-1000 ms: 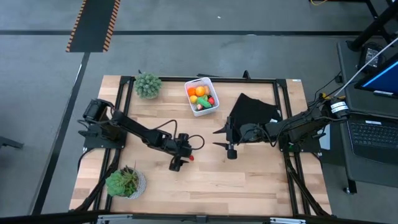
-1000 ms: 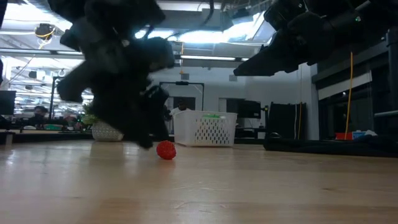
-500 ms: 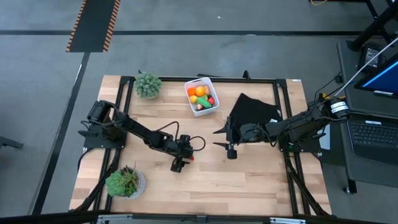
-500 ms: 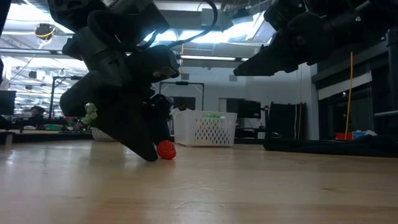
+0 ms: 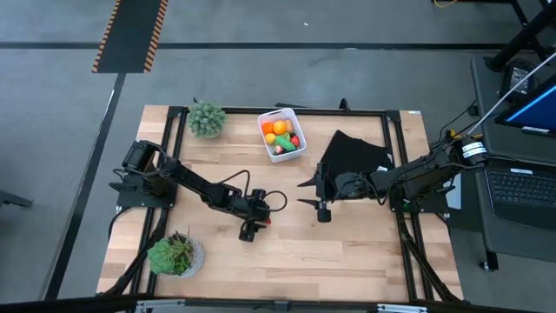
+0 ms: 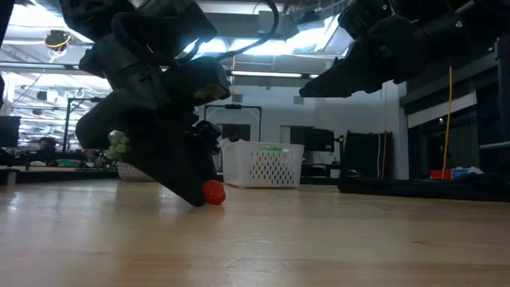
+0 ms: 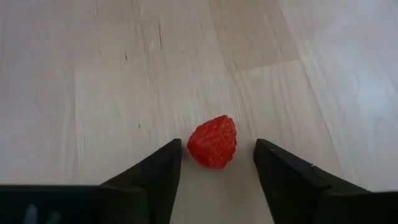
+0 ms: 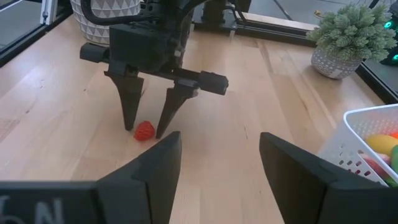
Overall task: Pick and placing Produce into tupperware
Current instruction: Put the raspberry into the basket
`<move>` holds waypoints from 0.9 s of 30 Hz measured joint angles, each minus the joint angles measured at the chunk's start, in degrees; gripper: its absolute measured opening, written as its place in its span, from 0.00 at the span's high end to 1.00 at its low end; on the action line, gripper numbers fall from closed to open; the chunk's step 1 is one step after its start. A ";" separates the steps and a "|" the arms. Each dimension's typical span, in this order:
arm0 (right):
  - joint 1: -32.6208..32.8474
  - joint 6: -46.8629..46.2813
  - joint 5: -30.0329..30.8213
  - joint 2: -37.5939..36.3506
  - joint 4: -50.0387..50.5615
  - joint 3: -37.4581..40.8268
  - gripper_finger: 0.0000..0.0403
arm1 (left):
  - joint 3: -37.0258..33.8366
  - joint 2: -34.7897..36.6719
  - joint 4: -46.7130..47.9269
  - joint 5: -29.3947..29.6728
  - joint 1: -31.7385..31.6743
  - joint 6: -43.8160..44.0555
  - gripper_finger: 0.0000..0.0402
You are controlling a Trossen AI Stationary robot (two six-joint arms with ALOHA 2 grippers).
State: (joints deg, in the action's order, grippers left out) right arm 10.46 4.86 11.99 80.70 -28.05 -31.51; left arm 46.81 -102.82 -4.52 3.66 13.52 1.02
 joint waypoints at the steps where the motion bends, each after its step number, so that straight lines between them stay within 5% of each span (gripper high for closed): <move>1: 0.00 0.00 0.00 0.01 -0.01 0.00 0.46 | -0.02 -0.01 -0.19 0.01 0.00 0.02 0.52; 16: 0.00 -0.04 0.00 0.01 0.06 0.00 0.46 | -0.02 -0.10 -1.20 0.76 -0.17 1.95 0.80; 27: 0.00 -0.07 0.00 0.01 0.14 0.00 0.46 | -0.02 0.32 -0.38 -0.39 -0.53 3.39 0.78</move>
State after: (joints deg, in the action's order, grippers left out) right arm 10.46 4.80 11.99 80.71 -27.90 -31.51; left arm 46.78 -102.50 -4.91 3.27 12.99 4.41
